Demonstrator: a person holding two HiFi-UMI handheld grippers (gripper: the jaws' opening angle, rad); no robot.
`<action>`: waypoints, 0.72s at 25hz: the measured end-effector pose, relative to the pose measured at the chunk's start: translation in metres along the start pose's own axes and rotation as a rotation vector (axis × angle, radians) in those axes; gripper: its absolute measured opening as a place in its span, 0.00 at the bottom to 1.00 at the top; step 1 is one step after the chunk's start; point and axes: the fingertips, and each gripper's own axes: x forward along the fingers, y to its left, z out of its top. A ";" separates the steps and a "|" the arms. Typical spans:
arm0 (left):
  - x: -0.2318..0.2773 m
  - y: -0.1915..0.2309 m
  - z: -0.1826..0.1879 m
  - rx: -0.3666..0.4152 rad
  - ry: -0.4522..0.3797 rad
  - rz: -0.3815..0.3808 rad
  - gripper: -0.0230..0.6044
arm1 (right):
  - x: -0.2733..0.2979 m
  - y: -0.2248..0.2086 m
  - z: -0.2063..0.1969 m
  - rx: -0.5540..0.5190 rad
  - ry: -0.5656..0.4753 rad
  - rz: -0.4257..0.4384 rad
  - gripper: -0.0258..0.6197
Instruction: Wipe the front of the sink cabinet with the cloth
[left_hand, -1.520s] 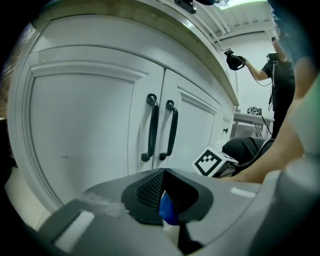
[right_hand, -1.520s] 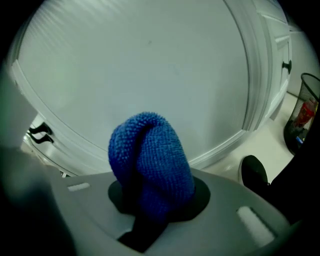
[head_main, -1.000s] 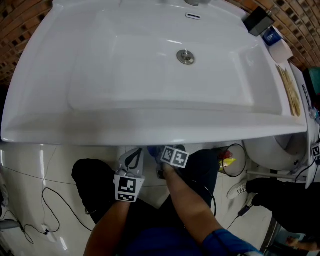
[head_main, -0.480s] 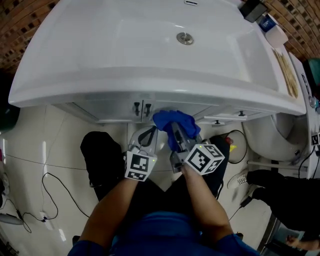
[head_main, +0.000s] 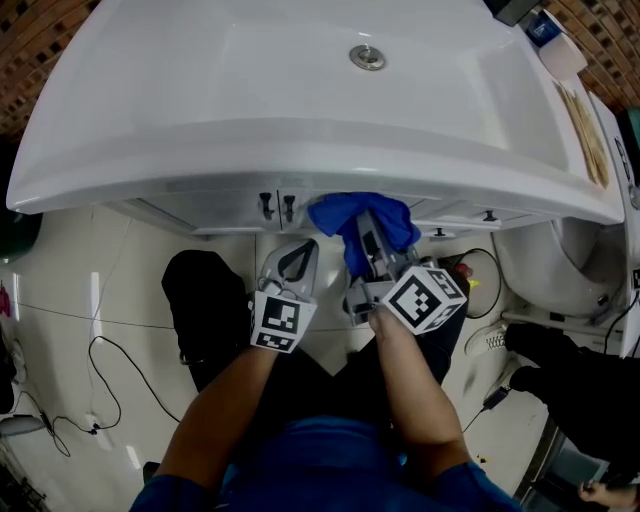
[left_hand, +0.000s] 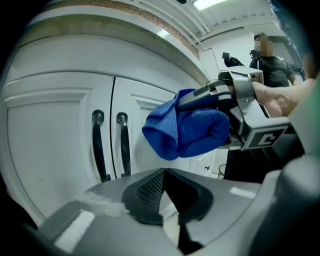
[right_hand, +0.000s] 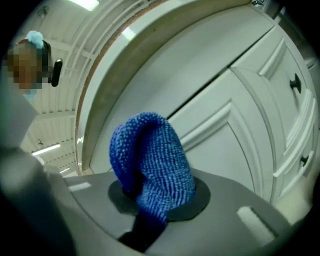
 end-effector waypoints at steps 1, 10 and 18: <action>0.001 0.000 -0.002 -0.003 0.006 0.000 0.04 | 0.001 -0.009 -0.008 0.010 0.019 -0.020 0.15; 0.009 0.004 -0.013 -0.039 0.043 0.011 0.04 | 0.019 -0.095 -0.099 0.113 0.221 -0.197 0.15; 0.016 0.008 -0.023 -0.065 0.081 0.019 0.04 | 0.024 -0.180 -0.178 0.232 0.384 -0.396 0.15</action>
